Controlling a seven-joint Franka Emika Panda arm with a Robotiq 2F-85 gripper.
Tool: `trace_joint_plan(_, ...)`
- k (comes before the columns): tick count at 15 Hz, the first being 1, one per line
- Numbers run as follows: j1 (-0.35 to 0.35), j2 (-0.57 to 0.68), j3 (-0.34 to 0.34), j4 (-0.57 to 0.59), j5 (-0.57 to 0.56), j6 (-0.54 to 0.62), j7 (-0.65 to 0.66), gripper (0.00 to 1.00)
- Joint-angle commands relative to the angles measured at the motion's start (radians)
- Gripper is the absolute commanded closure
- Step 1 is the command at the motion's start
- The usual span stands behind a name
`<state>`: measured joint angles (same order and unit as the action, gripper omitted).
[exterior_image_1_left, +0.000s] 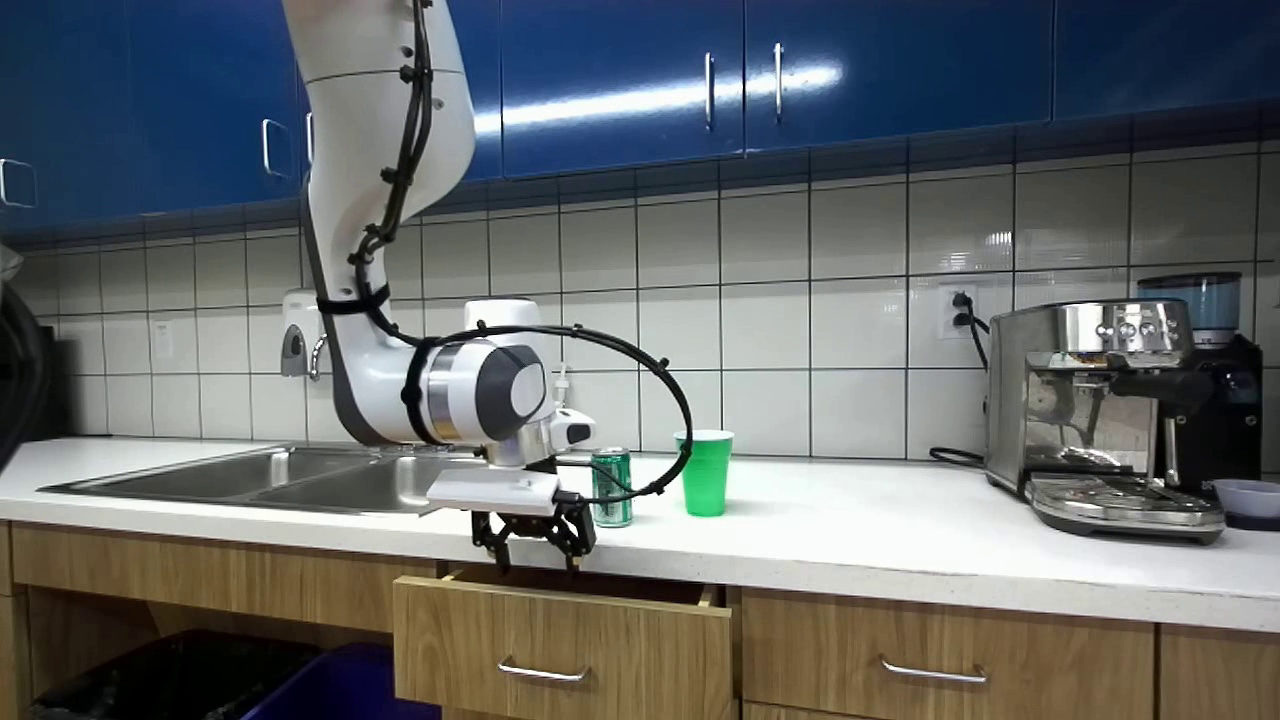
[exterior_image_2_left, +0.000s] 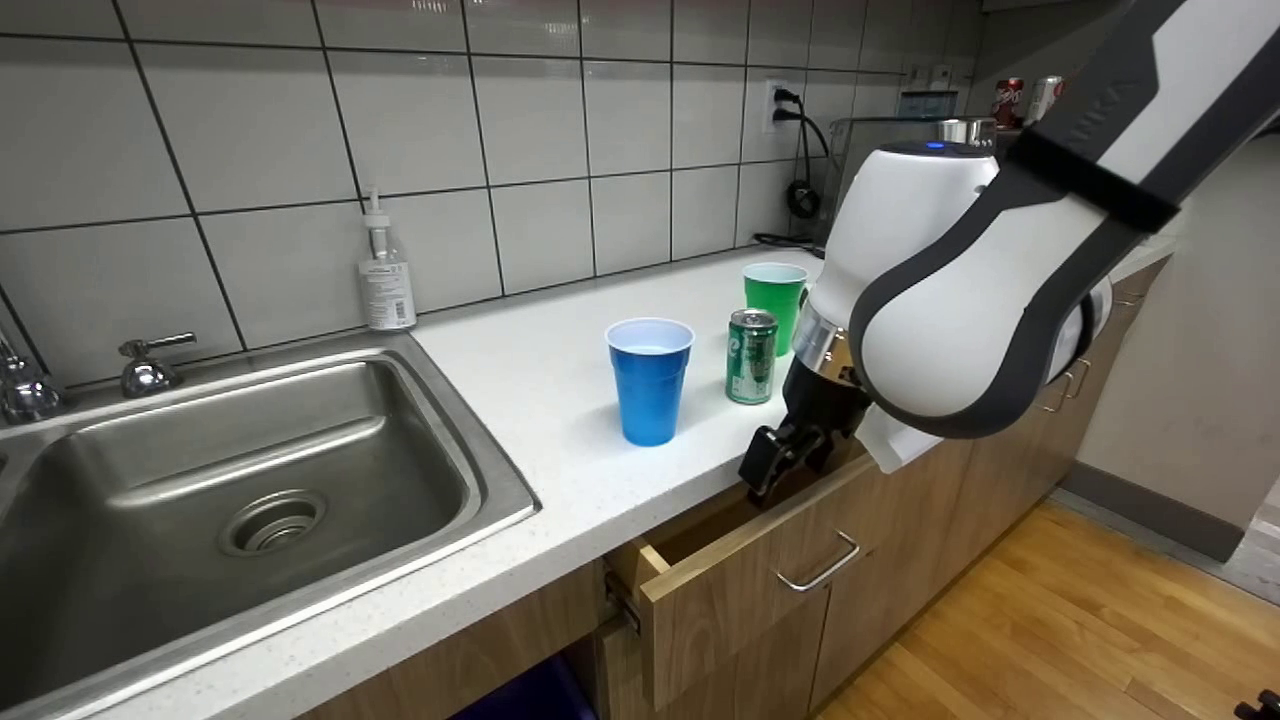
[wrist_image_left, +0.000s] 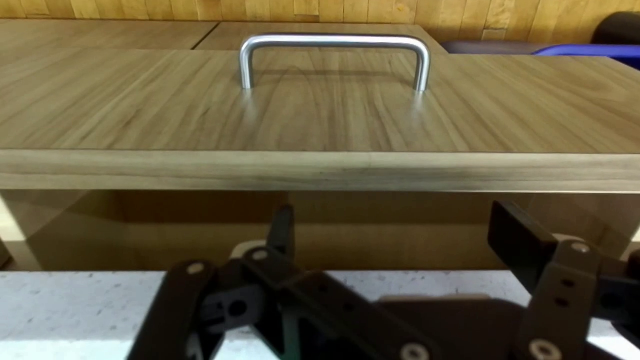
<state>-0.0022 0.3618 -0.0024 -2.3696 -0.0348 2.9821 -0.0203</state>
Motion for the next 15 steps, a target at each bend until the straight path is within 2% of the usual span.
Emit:
trace_joint_plan(1,-0.015,0.029,0.005,0.037,0.004,0.004,-0.019,0.00)
trace_joint_plan(10,-0.008,0.069,-0.010,0.067,-0.002,0.004,-0.010,0.00)
trace_joint_plan(15,-0.048,0.082,0.041,0.063,0.026,-0.001,-0.039,0.00)
